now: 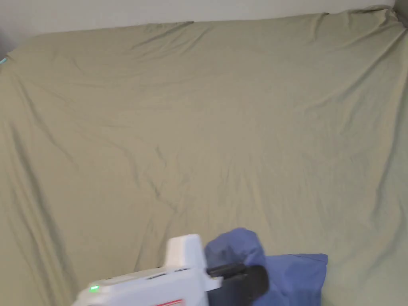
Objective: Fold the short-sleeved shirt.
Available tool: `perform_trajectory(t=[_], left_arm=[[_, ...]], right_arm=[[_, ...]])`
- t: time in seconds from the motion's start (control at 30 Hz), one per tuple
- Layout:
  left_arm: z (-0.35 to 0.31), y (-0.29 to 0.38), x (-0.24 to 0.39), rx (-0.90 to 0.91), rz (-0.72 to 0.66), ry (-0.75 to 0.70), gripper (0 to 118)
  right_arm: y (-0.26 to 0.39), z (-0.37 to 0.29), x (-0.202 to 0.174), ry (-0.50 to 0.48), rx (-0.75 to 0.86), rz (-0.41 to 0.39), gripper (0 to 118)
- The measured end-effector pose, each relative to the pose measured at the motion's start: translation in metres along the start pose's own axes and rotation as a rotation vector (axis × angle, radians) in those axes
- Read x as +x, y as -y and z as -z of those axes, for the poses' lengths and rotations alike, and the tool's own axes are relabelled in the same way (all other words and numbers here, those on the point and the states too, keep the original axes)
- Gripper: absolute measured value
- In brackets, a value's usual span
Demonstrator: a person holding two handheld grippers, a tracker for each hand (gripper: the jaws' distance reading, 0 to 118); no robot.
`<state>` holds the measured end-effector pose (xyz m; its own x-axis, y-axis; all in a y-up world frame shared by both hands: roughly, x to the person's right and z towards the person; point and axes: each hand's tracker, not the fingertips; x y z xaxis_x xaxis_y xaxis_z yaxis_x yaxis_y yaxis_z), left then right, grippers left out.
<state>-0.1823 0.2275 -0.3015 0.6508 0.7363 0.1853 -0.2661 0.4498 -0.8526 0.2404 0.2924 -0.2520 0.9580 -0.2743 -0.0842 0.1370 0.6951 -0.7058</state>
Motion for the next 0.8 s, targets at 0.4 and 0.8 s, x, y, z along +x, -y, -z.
perform_trajectory(t=[0.4, 0.8], left_arm=[[0.108, 0.022, -0.008, -0.148, -0.038, -0.076, 24], [0.012, 0.015, -0.036, 0.079, -0.143, -0.085, 0]], right_arm=[[0.001, -0.015, 0.021, 0.034, 0.016, 0.024, 0], [0.009, -0.007, 0.025, 0.025, 0.008, 0.050, 0]])
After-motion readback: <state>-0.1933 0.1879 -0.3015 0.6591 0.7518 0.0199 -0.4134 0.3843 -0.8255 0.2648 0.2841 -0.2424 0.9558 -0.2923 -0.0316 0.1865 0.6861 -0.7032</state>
